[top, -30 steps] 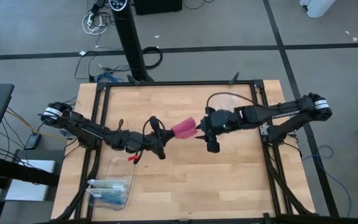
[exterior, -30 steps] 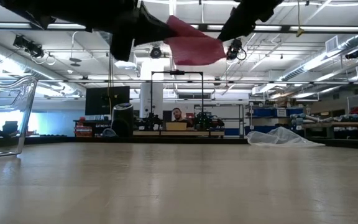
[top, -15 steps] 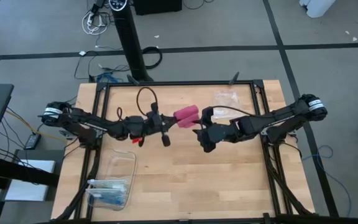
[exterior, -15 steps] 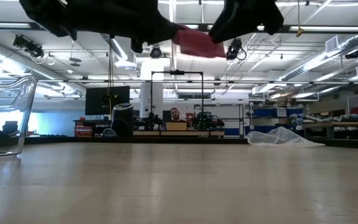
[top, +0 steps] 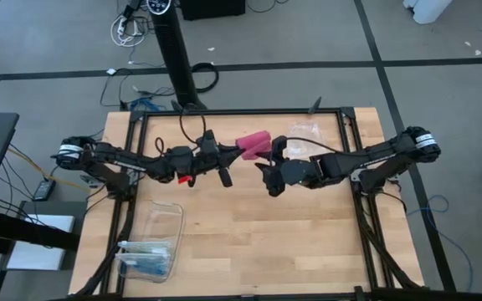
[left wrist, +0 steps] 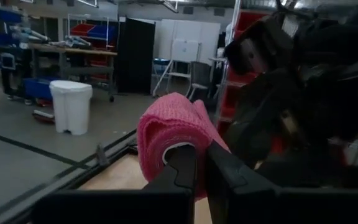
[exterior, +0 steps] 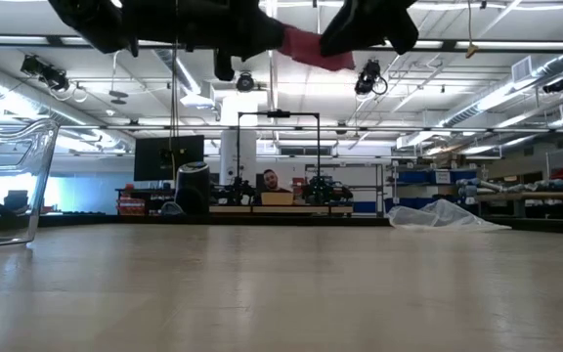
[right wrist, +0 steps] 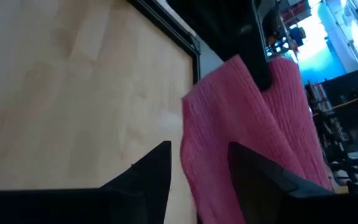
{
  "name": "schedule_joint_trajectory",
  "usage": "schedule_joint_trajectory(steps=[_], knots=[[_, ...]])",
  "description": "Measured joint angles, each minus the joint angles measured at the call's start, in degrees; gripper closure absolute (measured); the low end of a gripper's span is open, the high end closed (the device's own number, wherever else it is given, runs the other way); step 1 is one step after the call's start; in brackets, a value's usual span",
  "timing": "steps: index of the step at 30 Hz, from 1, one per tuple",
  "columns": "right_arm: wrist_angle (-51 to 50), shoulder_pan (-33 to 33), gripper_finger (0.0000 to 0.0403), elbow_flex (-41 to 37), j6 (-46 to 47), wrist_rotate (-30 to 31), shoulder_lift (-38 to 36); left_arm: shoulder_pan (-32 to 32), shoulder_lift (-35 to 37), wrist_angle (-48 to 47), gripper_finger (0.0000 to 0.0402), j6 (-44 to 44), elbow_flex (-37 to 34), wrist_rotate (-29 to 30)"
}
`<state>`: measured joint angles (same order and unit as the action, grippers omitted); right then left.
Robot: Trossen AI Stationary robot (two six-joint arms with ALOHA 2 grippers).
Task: Roll bandage
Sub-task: Roll the pink bandage
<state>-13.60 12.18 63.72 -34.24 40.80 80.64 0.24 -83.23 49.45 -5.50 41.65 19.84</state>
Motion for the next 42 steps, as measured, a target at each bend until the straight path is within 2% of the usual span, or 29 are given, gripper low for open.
schedule_joint_trajectory(steps=[4,6,11,14,17,21,24,26,32,38,42], knots=[[-1.2,0.89,0.0247,0.0,3.42,-0.71,-0.4,0.49,0.04,-10.14,0.0383,4.95,0.0,1.97],[-2.96,0.96,0.0247,0.04,8.05,-4.04,-0.5,0.54,-0.09,-14.94,0.0383,5.6,-0.55,2.27],[-10.83,-0.72,0.0248,-0.08,22.71,-17.69,-0.06,0.35,-4.19,-15.81,0.0383,5.28,-5.32,0.82],[-11.17,-1.2,0.0248,-2.15,26.29,-22.11,-0.01,0.16,-8.17,-12.92,0.0383,5.38,-8.4,0.63],[-10.71,-1.26,0.0248,-4.17,27.18,-22.66,0.02,0.06,-12.74,-8.26,0.0383,8.69,-10.61,3.21],[-8.93,-1.79,0.0248,-6.38,28.07,-22.58,0.02,0.01,-18.17,-4.02,0.0382,14.98,-11.78,10.88],[-6.89,-1.9,0.0248,-7.65,28.11,-22.79,0.0,0.02,-21.7,-2.98,0.0366,18.05,-11.76,17.21],[-5.75,-1.92,0.0248,-8.44,28.14,-23.14,-0.02,0.02,-23.37,-2.35,0.0352,18.43,-11.71,18.99],[-4.73,-1.93,0.0248,-8.85,29.54,-25.31,-0.02,-0.7,-24.26,-1.54,0.0309,18.76,-11.75,19.82],[-4.5,-2.12,0.0248,-8.85,29.76,-26.07,-0.02,-2.18,-22.28,-2.11,0.0262,20.52,-11.49,19.11],[-4.49,-2.28,0.0248,-8.85,29.73,-26.72,-0.02,-3.09,-20.78,-4.31,0.0236,17.39,-11.54,17.26]])
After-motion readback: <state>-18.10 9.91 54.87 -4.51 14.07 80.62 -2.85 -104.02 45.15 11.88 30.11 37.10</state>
